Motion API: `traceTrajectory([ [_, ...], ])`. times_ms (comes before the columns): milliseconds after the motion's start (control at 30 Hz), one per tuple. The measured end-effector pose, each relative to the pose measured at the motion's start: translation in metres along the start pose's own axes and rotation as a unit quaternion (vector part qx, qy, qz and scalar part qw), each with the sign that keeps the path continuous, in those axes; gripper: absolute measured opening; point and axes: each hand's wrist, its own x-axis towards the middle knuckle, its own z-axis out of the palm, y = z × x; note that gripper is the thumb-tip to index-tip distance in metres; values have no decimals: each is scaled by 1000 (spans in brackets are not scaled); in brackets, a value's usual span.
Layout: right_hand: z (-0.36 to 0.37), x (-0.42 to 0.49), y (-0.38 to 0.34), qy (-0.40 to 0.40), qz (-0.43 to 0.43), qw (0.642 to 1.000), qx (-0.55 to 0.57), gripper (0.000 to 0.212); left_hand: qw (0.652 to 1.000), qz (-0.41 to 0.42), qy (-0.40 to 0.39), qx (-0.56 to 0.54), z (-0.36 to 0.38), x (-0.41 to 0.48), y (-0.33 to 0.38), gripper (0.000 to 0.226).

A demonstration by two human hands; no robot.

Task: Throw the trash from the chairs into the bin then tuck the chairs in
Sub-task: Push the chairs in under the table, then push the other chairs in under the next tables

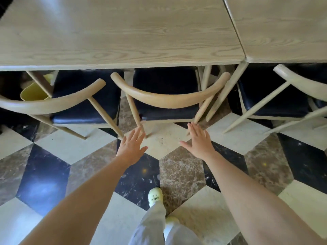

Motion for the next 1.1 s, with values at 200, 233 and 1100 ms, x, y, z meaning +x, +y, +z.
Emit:
traceTrajectory([
  [200,42,-70,-35,-240,-59,968,-39,85,990,-70,-123,-25,47,-96,-7,62],
  [233,46,-80,-44,-271,-70,959,-43,85,985,-79,-147,-35,55,-113,-9,61],
  [1100,51,-17,-547,-382,-323,805,-319,77,894,-286,-188,-290,55,-334,-348,44],
])
